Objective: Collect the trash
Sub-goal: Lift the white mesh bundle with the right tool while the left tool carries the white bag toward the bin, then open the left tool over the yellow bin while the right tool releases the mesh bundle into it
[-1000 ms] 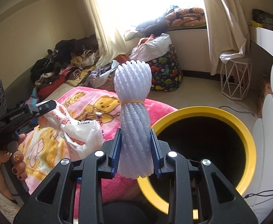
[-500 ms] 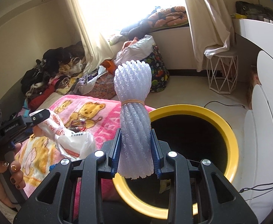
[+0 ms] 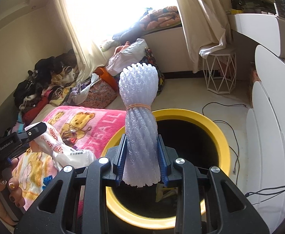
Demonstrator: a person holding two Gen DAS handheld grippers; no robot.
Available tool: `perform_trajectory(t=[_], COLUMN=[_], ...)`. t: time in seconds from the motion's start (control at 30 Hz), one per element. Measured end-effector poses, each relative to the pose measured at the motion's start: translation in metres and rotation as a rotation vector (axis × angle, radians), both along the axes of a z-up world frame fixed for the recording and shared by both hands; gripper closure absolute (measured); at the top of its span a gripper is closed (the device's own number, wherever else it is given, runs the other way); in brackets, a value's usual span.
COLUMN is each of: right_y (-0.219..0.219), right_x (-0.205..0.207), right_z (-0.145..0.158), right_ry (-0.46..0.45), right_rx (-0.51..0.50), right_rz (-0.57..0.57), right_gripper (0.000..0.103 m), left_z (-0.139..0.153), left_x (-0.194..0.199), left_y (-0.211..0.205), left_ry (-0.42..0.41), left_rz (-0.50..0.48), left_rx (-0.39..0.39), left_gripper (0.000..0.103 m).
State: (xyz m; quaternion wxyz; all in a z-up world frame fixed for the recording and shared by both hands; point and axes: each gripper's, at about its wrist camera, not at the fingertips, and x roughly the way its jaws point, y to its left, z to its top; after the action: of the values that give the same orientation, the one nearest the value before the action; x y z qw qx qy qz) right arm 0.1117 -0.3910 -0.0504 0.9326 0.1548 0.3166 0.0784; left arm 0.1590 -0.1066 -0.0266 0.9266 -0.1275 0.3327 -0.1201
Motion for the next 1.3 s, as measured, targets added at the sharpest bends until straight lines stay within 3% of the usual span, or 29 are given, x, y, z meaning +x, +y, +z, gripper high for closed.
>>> perform_trajectory(t=[1.13, 1.27, 1.3], right_y=[-0.048, -0.047, -0.047], right_x=[0.002, 0.004, 0.005], right_z=[-0.034, -0.037, -0.037], right_ry=[0.095, 0.104, 0.107], right_rx=[0.046, 0.058, 0.063], right_rz=[-0.12, -0.122, -0.119], right_gripper=[0.073, 0.071, 0.067], left_z=[-0.031, -0.033, -0.033], left_x=[0.021, 0.029, 0.03], left_y=[-0.092, -0.097, -0.096], left_ry=[0.028, 0.035, 0.039], left_rz=[-0.134, -0.143, -0.144], left_rx=[0.139, 0.13, 0.117], left_gripper=[0.065, 0.062, 0.054])
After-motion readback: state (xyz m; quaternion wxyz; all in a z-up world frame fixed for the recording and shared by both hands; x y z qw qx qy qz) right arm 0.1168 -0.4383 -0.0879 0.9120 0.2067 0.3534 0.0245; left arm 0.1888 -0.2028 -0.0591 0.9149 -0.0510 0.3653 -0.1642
